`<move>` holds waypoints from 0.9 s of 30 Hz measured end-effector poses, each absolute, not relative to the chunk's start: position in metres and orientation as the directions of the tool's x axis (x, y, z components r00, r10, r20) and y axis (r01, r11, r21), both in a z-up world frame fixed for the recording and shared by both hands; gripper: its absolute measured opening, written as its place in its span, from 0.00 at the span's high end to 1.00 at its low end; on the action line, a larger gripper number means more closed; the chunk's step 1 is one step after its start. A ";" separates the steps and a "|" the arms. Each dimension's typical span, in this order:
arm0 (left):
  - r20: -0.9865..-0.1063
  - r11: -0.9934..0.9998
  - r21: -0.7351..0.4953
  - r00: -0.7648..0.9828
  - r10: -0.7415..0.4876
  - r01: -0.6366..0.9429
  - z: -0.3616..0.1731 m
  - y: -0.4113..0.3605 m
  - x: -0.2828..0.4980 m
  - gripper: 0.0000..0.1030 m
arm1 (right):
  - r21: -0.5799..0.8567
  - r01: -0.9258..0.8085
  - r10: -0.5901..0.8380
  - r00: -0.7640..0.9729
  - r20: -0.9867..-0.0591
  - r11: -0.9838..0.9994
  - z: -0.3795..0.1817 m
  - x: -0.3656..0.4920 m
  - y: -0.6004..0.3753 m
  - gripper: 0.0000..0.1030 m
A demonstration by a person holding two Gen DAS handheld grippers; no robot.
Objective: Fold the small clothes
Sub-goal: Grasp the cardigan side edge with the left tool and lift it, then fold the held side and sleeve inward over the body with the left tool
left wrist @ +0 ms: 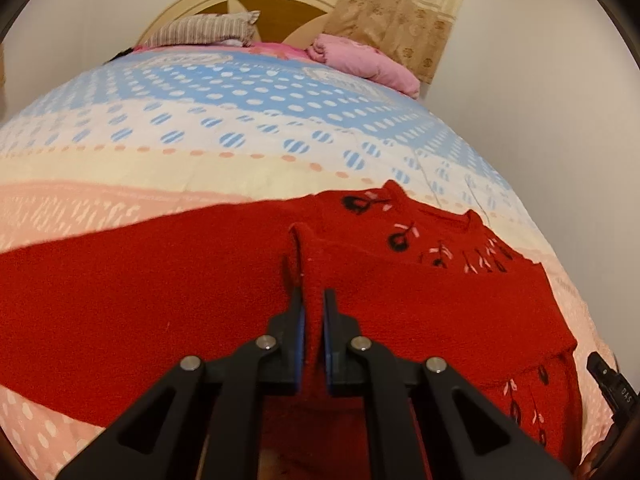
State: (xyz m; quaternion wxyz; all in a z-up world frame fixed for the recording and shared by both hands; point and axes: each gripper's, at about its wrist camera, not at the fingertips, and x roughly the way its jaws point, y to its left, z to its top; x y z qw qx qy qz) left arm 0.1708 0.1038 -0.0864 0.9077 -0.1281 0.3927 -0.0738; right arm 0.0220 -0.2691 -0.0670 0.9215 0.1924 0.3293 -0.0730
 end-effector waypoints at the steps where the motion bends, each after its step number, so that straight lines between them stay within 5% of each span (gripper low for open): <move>1: -0.696 0.956 -0.294 0.680 -0.230 0.023 -0.088 0.106 0.171 0.92 | 0.308 0.269 -0.015 0.775 -0.632 0.912 -0.066 0.022 -0.272 0.71; 10: -0.737 0.972 -0.236 0.651 -0.179 0.001 -0.097 0.105 0.177 0.92 | 0.294 0.241 -0.008 0.786 -0.618 0.925 -0.060 0.038 -0.273 0.71; 15: -0.737 0.967 -0.251 0.656 -0.163 -0.042 -0.095 0.117 0.172 0.70 | 0.265 0.156 0.053 0.765 -0.642 0.952 -0.069 0.068 -0.247 0.71; 17: -0.729 0.969 -0.237 0.672 -0.128 -0.072 -0.091 0.127 0.162 0.45 | 0.237 0.143 0.054 0.743 -0.667 0.961 -0.081 0.078 -0.239 0.71; 19: -0.714 0.972 -0.207 0.696 -0.071 -0.114 -0.085 0.142 0.146 0.33 | 0.236 0.143 0.069 0.704 -0.706 0.961 -0.094 0.086 -0.238 0.70; 27: -0.649 0.834 -0.245 0.723 0.238 -0.494 -0.067 0.274 0.073 0.31 | 0.265 0.140 0.085 0.721 -0.688 0.954 -0.095 0.082 -0.241 0.70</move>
